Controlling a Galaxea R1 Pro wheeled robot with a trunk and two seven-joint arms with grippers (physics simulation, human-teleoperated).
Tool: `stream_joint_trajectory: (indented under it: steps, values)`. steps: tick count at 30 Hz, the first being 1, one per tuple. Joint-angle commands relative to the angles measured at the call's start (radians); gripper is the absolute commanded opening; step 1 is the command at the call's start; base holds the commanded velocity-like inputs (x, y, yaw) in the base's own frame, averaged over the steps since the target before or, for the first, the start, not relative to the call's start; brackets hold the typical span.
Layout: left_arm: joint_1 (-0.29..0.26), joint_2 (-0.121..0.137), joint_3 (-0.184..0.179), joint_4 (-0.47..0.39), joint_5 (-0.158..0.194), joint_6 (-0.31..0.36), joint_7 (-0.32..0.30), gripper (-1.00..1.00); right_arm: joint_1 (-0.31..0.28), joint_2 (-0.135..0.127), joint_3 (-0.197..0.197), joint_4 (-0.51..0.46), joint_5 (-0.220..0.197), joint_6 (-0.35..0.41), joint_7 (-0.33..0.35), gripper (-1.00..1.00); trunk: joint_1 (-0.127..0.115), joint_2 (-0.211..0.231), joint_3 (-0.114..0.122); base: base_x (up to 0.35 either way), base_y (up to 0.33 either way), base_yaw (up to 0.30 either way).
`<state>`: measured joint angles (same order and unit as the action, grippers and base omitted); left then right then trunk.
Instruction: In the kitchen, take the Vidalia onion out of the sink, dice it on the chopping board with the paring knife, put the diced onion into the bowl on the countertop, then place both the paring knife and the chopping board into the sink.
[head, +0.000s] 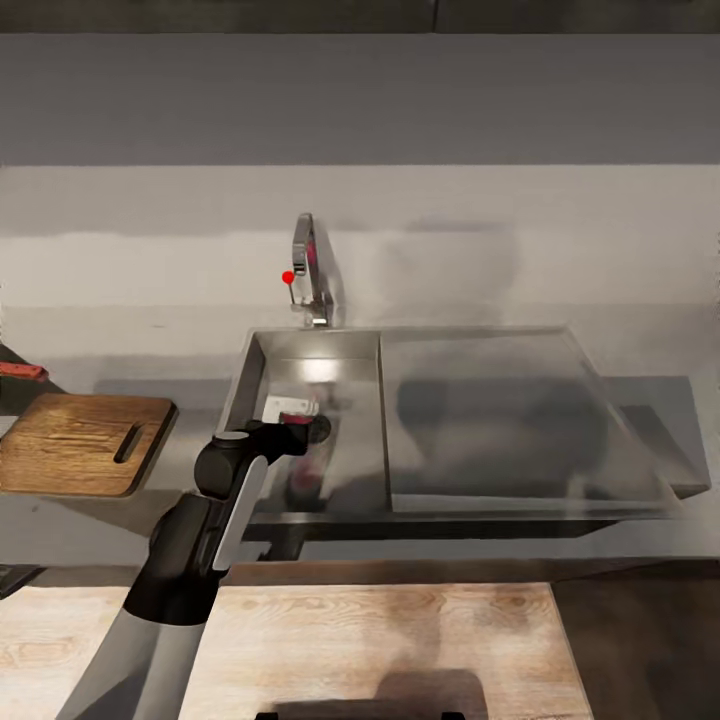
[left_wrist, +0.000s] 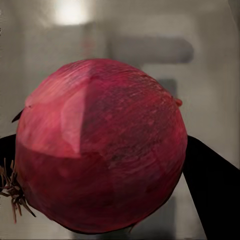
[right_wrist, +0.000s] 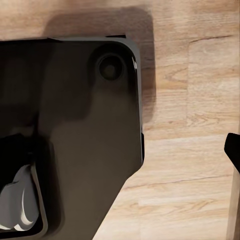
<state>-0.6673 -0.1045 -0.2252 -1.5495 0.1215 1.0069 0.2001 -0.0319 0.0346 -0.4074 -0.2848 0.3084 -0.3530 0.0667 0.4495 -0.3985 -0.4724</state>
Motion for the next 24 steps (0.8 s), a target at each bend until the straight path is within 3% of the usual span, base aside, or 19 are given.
stream_joint_trajectory:
  steps: [1,19,24]
  values:
    - [0.000,0.000,0.000,-0.001,0.010,0.004,0.010,-1.00,0.000,0.001,-0.008,0.000,0.005,-0.003,0.007,1.00,0.000,-0.001,0.000,-0.033,0.000,0.000]
    - [-0.003,-0.013,-0.006,-0.003,0.010,-0.001,0.005,-1.00,0.000,0.001,-0.008,0.000,0.005,-0.003,0.007,1.00,0.000,-0.001,0.028,-0.003,0.069,0.000]
    - [-0.003,-0.029,-0.006,-0.003,0.012,-0.065,0.004,-1.00,0.000,0.001,-0.008,0.000,0.005,-0.003,0.007,1.00,0.000,-0.001,0.036,0.000,0.001,0.000]
